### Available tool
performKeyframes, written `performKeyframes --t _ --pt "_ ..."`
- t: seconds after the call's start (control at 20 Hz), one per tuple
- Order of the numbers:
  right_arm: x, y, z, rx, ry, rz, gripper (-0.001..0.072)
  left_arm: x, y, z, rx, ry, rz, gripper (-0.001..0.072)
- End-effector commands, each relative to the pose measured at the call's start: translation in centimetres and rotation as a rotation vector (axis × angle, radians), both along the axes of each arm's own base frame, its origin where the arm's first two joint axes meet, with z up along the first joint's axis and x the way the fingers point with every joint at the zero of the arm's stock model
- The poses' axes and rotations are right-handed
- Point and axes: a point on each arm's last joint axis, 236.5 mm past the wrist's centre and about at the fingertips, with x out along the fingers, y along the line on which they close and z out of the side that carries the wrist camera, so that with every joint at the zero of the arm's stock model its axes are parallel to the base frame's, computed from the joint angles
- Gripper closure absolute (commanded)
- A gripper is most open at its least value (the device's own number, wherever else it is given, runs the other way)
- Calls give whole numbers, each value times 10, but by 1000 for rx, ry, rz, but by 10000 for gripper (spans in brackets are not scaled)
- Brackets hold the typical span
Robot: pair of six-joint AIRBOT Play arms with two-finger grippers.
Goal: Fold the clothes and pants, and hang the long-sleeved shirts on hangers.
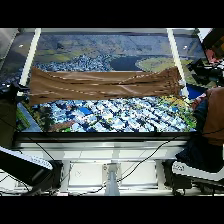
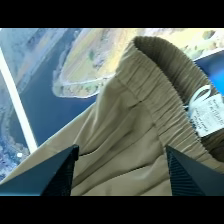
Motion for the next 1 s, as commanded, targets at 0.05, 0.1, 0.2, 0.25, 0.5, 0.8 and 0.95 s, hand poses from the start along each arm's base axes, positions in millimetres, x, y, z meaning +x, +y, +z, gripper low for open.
performKeyframes --t 0.05,0.1,0.2,0.25,0.5,0.8,0.95 --pt "-1 6 1 26 3 8 95 7 -10 -10 -58 -12 4 -10" --pt "-1 6 1 28 4 8 95 7 -11 -12 -62 -9 2 -10" --pt "-1 7 1 30 5 9 95 9 -19 -14 -67 -4 -15 -9" --pt "-2 8 0 32 8 12 95 11 -23 -14 -60 -9 -35 -9" --pt "-10 16 -6 27 47 64 96 28 -47 -15 -14 -40 -113 -5" --pt "-14 20 -9 10 66 109 96 52 -56 -17 54 -77 -100 22" --pt "-17 27 -12 -16 76 169 110 56 -59 -17 65 -84 -101 398"
